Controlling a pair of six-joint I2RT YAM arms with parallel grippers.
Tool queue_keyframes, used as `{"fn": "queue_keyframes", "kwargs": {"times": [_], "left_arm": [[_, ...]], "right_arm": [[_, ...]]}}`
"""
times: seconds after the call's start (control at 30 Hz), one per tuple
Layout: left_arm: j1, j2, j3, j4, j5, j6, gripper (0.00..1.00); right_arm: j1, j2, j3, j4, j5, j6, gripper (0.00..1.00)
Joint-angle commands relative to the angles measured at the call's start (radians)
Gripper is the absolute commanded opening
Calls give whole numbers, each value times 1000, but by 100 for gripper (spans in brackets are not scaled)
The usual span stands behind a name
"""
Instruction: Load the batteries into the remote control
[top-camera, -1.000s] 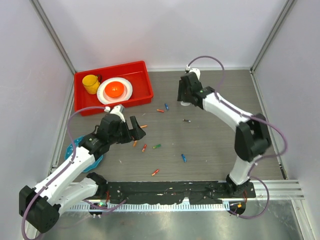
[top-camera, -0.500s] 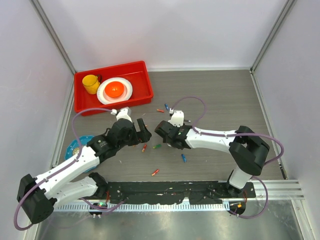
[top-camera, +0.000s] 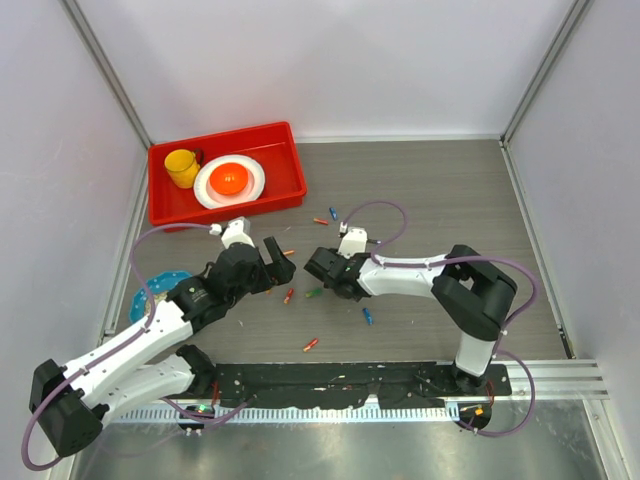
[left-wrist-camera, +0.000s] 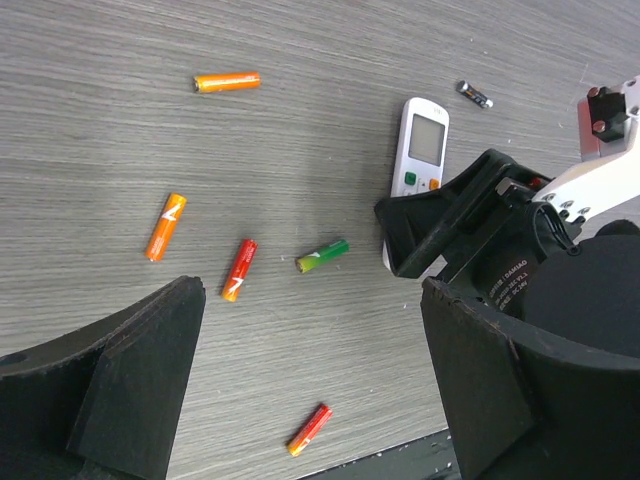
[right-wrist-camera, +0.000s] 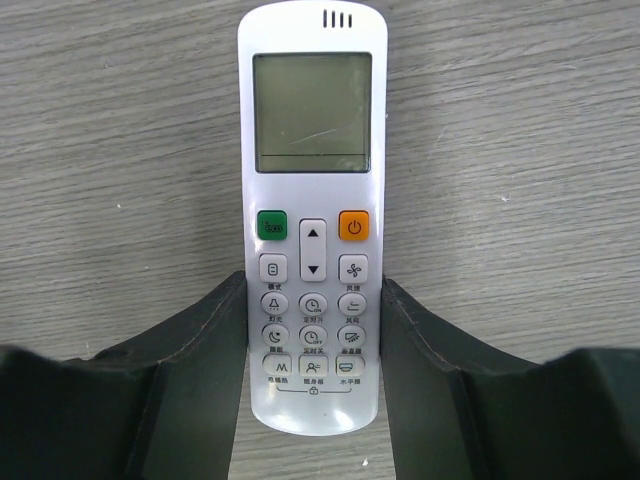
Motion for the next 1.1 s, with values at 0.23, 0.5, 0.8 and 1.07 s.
{"fn": "queue_keyframes", "kwargs": {"times": [0.23, 0.5, 0.8, 1.07], "left_arm": [[-4, 8, 4, 13, -4, 0, 100], [-4, 4, 18, -4, -8, 2, 100], [-3, 39, 81, -20, -27, 75, 100], [-161, 344, 237, -18, -114, 125, 100]], "right_arm": [[5, 21, 39, 5, -19, 25, 51], [5, -65, 67, -21, -16, -5, 78], [5, -390, 39, -124, 114, -140, 96], [-70, -759, -221, 52, 91, -339, 97]]}}
